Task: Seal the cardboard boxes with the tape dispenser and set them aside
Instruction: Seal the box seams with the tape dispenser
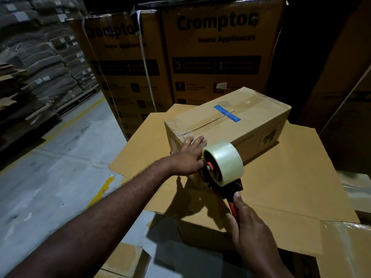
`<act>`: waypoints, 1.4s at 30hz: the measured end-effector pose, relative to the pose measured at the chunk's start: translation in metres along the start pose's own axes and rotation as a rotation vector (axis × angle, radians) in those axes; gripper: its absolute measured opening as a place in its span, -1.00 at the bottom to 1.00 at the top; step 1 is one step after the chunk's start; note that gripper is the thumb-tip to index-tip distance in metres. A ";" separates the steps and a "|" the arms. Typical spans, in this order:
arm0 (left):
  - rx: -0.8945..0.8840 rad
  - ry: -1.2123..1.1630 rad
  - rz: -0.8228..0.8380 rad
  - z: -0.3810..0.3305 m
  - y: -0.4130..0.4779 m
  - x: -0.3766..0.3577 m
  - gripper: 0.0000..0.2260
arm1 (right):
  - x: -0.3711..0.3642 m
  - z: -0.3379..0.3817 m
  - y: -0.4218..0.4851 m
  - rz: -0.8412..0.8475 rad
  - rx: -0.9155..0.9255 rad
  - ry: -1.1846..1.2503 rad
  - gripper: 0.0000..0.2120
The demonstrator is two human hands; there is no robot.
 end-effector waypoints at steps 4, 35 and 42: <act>0.032 -0.011 -0.068 -0.004 0.002 -0.004 -0.34 | 0.002 0.011 -0.001 0.083 -0.215 0.234 -0.35; -0.085 -0.119 -0.012 -0.001 -0.005 -0.003 -0.14 | 0.025 0.006 -0.018 0.113 -0.222 0.245 -0.41; -0.062 -0.351 -0.063 -0.001 -0.012 0.007 -0.48 | 0.054 -0.005 -0.019 0.218 -0.507 0.790 -0.59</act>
Point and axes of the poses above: each hand's wrist, its own y-axis towards the middle knuckle, its own x-axis out of the back of the hand, z = x × y, the point moved 4 cm from there along y, towards the middle knuckle, and after that the axes turned 4 degrees about -z, right-handed, at the moved point
